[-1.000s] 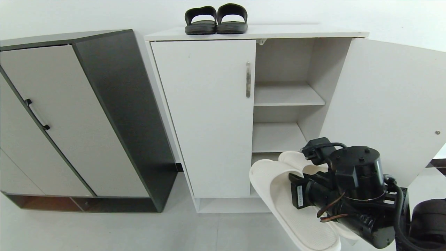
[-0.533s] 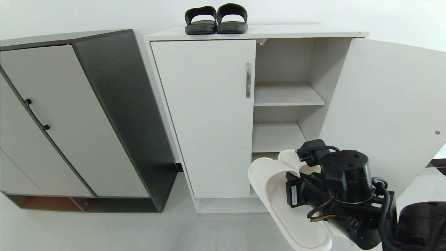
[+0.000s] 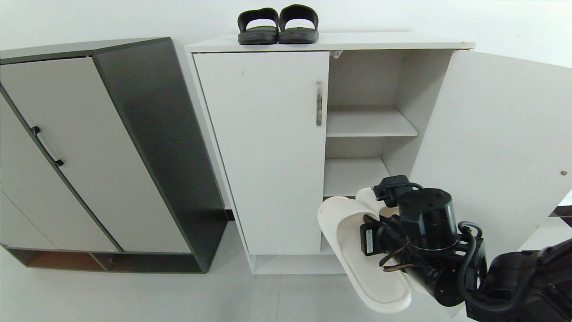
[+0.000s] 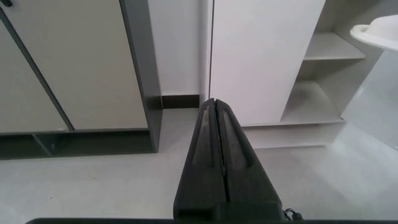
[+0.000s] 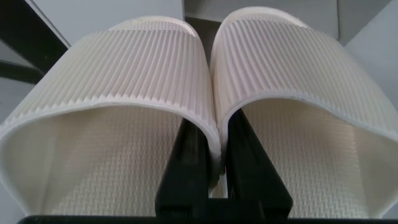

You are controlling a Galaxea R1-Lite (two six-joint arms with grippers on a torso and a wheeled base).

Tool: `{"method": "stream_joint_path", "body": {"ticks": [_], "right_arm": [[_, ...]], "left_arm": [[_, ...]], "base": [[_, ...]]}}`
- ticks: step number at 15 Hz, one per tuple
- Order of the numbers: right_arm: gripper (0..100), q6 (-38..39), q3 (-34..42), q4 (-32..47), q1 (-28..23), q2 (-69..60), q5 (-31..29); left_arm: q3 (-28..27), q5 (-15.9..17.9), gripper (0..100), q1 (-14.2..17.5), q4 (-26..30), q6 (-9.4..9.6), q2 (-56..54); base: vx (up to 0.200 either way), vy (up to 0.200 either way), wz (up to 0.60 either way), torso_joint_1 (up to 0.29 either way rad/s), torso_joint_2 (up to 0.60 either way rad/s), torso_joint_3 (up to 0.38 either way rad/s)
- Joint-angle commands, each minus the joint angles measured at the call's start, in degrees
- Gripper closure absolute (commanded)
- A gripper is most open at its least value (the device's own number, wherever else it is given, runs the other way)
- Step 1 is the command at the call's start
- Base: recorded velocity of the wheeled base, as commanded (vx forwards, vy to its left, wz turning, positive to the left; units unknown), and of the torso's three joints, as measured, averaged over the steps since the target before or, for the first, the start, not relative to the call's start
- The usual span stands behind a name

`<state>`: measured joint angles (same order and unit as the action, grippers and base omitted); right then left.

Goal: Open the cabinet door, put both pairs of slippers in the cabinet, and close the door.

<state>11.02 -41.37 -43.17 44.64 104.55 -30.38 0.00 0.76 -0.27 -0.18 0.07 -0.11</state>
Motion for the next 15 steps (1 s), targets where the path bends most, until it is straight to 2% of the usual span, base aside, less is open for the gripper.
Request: {"method": "stream_joint_path", "body": {"ticks": [1,2,9,15], "right_arm": [[100,-0.03,-0.02,0.1,-0.08,0.22,-0.91],[100,-0.03,-0.02,0.1,-0.08,0.57,-1.61],[100,0.05,-0.37,-0.34,-0.08,2.59,-1.96],[100,-0.03,-1.34,-3.68,-0.26,6.11,-3.28]], "left_arm": [[0.0,0.04,100,0.0,0.01,0.01,0.2],[0.0,0.04,100,0.0,0.01,0.01,0.2],[0.0,0.04,100,0.0,0.01,-0.25,0.11],[0.0,0.04,100,0.0,0.01,-0.34,0.2]], "base": [[0.0,-0.2,0.0,0.002,0.0,-0.002],[0.0,-0.2,0.0,0.007,0.0,0.002],[0.0,0.0,0.0,0.0,0.0,0.0],[0.0,0.0,0.0,0.0,0.0,0.0]]}}
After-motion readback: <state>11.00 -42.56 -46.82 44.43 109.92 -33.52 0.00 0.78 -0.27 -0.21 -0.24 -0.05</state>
